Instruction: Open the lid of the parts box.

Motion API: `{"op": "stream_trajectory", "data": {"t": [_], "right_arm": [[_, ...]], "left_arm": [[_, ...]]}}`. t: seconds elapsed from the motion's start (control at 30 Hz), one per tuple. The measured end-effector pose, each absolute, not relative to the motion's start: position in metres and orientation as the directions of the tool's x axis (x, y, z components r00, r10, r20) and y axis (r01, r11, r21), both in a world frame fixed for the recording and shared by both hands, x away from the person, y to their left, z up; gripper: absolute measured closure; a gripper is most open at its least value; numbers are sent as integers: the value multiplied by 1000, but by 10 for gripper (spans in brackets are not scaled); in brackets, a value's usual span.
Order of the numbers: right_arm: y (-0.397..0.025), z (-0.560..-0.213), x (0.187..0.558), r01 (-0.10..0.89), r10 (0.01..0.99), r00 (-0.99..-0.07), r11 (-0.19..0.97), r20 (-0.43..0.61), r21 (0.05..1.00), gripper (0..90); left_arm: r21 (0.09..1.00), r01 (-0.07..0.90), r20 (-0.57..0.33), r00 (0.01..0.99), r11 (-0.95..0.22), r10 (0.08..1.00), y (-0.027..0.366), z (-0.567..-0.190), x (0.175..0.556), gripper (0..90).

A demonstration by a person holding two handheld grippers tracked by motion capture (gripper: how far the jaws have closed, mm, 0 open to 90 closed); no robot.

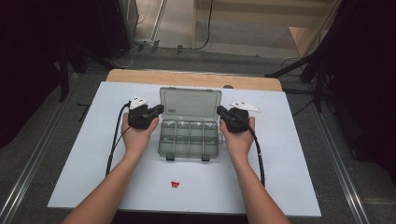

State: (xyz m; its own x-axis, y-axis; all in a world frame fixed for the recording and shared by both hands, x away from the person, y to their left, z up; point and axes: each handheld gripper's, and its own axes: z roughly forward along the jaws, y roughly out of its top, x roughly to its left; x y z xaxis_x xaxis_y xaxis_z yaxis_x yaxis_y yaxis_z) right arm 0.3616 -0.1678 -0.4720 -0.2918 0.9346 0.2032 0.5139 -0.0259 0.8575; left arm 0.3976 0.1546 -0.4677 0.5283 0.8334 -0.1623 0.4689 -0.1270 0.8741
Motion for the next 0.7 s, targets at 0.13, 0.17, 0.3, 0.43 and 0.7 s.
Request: {"op": "stream_trajectory", "data": {"t": [0.13, 0.17, 0.3, 0.43, 0.7], "right_arm": [[-169, -477, 365, 542, 928, -278, -62, 249, 838, 855], [-169, -478, 366, 539, 929, -277, -59, 244, 840, 857], [-170, -479, 367, 541, 929, -279, -57, 243, 839, 860], [-169, -482, 369, 556, 928, -273, -62, 252, 829, 841], [-167, -489, 373, 575, 937, -263, -40, 231, 817, 868]], "left_arm": [[872, 474, -167, 523, -122, 836, 154, -468, 399, 842], [869, 482, -180, 523, -115, 833, 155, -468, 400, 842], [868, 483, -184, 528, -115, 829, 155, -468, 402, 842], [865, 487, -182, 525, -118, 832, 155, -468, 403, 844], [856, 506, -206, 526, -109, 825, 157, -471, 409, 843]]}}
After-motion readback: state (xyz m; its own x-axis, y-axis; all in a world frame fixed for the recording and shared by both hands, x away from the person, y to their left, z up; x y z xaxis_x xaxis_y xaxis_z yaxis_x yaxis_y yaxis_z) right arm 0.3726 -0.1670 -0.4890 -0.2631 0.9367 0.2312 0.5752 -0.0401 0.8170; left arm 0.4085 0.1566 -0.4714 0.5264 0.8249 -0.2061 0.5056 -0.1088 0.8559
